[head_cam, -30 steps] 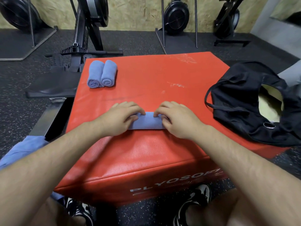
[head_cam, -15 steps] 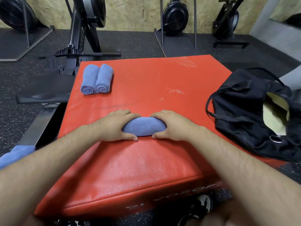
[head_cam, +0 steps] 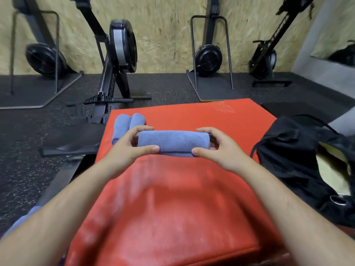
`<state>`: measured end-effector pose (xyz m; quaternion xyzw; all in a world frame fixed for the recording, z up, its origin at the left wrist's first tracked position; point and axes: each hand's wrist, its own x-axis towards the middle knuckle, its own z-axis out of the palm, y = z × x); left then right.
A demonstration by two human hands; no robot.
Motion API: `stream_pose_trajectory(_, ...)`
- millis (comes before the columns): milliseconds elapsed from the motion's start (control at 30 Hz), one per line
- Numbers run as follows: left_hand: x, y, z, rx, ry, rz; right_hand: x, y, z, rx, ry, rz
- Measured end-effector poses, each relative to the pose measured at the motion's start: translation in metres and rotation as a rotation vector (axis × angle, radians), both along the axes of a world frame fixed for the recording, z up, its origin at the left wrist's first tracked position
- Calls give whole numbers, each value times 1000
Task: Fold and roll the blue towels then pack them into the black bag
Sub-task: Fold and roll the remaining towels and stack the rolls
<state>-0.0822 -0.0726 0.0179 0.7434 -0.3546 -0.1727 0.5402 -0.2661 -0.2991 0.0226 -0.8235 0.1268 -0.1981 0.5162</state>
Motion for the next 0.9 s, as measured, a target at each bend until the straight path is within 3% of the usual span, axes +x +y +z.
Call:
stream_pose_trajectory(167,-7,12,17,-146,75,4,3,17,17,62,-91,39)
stream_pose_trajectory(300,-1,19,14,-136,97,65,13,34,14,10,-125,-10)
stream_pose_trajectory(367,-2,17,8,-105,120,183,18,47,9,-67,-163,-90)
stream_pose_trajectory(467,-22,11,3,-89,93,405,30,63,0,-364,-254,-266)
stream_pose_trajectory(567,-40,2,3,-153,137,304,47,77,-8,-609,-349,-349)
stream_pose_trajectory(667,-50,-4,13,-251,231,200,59,92,-12,-694,-381,-354)
stream_pose_trajectory(900,-43,-2,11,-419,423,127,64,110,-18,-519,-417,-152)
